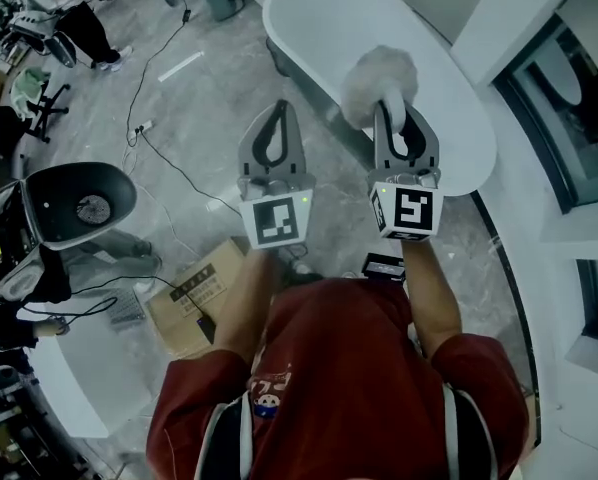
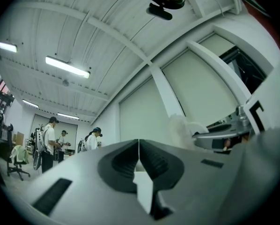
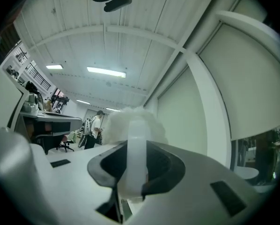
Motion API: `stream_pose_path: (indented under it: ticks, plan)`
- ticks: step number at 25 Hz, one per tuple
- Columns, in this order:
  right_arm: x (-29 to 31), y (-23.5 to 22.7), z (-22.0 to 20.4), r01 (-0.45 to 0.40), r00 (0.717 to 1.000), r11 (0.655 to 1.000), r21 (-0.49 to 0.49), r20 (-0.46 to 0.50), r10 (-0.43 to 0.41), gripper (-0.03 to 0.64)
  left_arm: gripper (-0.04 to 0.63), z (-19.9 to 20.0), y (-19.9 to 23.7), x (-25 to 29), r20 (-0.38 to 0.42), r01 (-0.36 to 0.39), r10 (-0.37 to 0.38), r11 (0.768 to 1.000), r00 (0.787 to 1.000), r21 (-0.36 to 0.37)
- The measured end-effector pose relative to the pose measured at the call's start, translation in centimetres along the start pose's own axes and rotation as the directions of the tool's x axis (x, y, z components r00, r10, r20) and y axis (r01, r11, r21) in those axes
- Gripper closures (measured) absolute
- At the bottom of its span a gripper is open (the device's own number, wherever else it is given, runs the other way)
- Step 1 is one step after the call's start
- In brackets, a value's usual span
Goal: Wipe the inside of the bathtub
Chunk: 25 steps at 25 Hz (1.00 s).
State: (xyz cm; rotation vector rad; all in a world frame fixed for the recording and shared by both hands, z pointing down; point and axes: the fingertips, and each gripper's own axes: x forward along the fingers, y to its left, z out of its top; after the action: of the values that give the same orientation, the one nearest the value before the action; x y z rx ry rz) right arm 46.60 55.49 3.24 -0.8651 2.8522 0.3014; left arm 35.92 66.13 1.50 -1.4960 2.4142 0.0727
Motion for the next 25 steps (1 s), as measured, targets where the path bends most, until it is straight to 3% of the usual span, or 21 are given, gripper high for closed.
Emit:
stream_pose_path:
  ticks: [14,20,25]
  plan:
    - [5.6,2.9,-2.8,0.003,0.998,1.000,-0.025,-0.060,-0.004,0.521,0.578,-3.6,5.4,2.4,-0.022,-0.002,0.001,1.000,1.000,-0.029]
    - [14.3,-2.2,-2.8,-0.018,0.997,1.000,0.017,-0.069,0.019,0.520,0.578,-2.9,4.9,11.9,-0.033,-0.018,0.017,0.999,0.999,-0.026]
    - [19.7,-3.9,-6.6,-0.058,0.998,0.998,0.006,-0.034,0.058,0.520,0.578,-6.6,5.1,17.0,-0.018,-0.048,0.047,0.998,0.999,-0.038]
